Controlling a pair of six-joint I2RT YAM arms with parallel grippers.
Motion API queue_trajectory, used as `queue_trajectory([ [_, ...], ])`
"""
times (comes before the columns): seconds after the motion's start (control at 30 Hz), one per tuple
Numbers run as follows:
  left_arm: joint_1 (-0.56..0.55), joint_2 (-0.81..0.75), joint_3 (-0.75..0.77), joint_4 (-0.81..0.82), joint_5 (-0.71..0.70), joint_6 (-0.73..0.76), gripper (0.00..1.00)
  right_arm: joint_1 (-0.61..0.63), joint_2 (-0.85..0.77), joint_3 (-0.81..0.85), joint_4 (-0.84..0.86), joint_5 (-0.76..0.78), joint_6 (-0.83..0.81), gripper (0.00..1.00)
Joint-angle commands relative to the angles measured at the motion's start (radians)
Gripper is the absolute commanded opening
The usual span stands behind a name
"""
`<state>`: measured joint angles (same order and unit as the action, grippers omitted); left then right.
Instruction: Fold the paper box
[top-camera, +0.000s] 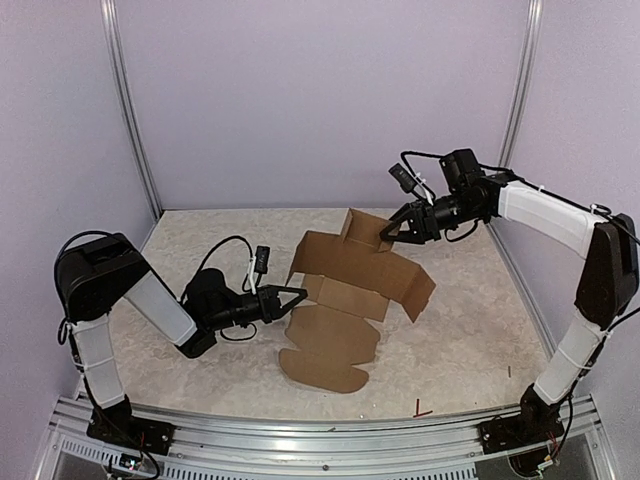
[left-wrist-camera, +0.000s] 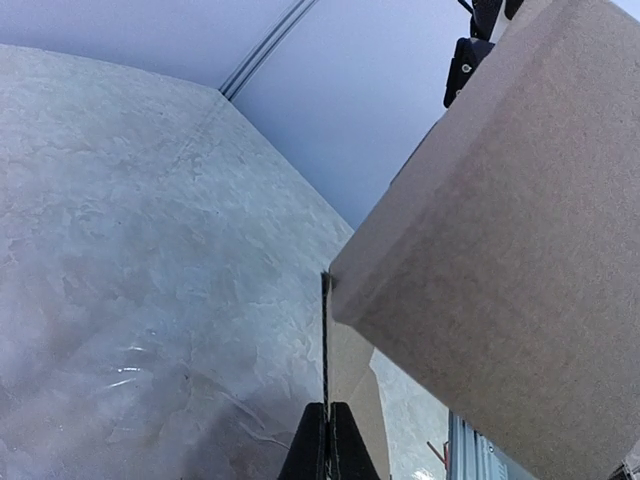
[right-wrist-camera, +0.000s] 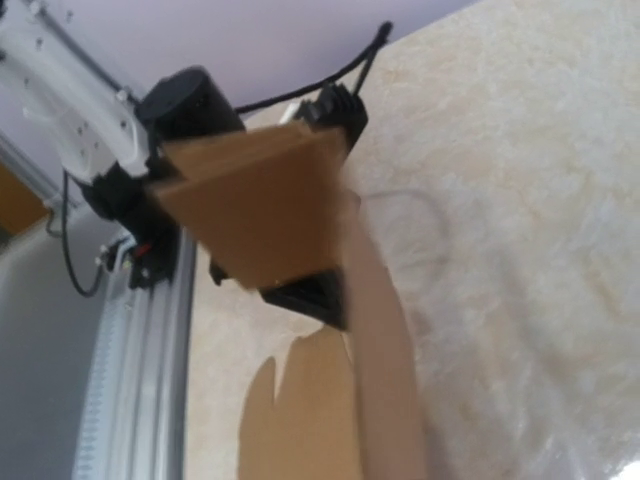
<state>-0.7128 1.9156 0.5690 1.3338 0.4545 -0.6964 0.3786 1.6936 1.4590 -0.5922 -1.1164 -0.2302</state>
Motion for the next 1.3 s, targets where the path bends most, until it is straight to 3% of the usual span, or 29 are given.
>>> queue_trajectory([
  [0.0, 0.035, 0.004, 0.001, 0.129, 0.056, -0.003, 0.0, -0.011, 0.002, 0.099, -0.18, 0.048, -0.146, 0.49],
  [0.17, 0.077, -0.045, 0.024, -0.036, 0.171, 0.06, 0.0, -0.011, 0.068, 0.277, -0.387, 0.131, -0.295, 0.62],
  [0.57, 0.081, -0.135, 0.079, -0.309, 0.306, 0.231, 0.0, 0.023, 0.198, 0.469, -0.483, 0.385, -0.45, 0.64],
  [0.8, 0.082, -0.182, 0.111, -0.429, 0.329, 0.315, 0.0, 0.046, 0.288, 0.594, -0.62, 0.395, -0.548, 0.64],
  [1.0, 0.082, -0.207, 0.129, -0.493, 0.332, 0.362, 0.0, 0.049, 0.303, 0.581, -0.608, 0.389, -0.538, 0.63],
  [1.13, 0.085, -0.22, 0.13, -0.5, 0.33, 0.377, 0.0, 0.049, 0.333, 0.597, -0.646, 0.381, -0.548, 0.57],
  [1.27, 0.09, -0.232, 0.139, -0.54, 0.309, 0.405, 0.0, 0.05, 0.369, 0.623, -0.712, 0.357, -0.567, 0.29],
])
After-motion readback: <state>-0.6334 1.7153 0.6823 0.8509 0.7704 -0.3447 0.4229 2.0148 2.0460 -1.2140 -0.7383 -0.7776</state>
